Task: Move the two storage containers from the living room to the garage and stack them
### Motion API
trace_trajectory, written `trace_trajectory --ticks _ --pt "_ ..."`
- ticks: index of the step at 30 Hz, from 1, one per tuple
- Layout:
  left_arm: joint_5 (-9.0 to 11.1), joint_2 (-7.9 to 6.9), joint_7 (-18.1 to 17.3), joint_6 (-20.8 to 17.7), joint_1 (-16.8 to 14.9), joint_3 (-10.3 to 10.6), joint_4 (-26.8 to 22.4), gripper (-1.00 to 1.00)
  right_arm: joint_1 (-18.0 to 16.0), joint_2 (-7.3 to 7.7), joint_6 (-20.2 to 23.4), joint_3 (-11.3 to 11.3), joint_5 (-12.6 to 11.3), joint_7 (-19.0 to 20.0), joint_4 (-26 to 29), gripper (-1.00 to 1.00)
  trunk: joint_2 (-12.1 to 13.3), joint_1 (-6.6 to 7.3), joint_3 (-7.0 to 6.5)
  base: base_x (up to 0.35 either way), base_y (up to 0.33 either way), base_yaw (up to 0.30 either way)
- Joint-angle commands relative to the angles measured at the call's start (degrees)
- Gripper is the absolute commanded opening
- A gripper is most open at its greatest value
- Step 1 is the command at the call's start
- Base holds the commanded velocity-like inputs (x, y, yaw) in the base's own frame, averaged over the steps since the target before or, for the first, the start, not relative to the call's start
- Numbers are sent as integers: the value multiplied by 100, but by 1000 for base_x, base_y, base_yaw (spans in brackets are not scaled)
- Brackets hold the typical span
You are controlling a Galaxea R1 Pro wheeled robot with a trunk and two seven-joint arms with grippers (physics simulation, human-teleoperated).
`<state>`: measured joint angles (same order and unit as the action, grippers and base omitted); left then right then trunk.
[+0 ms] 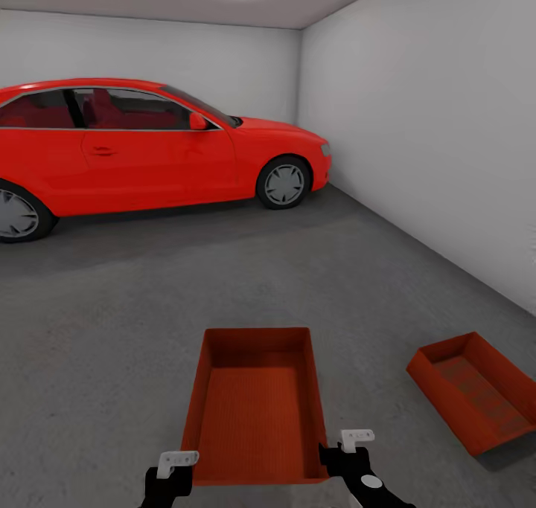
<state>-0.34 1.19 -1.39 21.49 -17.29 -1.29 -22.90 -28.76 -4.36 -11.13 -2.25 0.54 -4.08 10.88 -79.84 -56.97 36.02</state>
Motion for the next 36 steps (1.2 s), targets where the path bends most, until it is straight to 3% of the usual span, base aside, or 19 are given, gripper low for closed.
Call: trace_trajectory --ticks 1,36 --pt "69 -5 51 13 -2 -91 -4 -100 -7 93 -21 41 -2 -68 -6 -100 -3 0 4 5 0 -258" --pt "69 -5 51 5 -2 -91 -4 -100 -7 94 -18 41 -2 -67 -7 -100 -3 0 4 0 0 -270"
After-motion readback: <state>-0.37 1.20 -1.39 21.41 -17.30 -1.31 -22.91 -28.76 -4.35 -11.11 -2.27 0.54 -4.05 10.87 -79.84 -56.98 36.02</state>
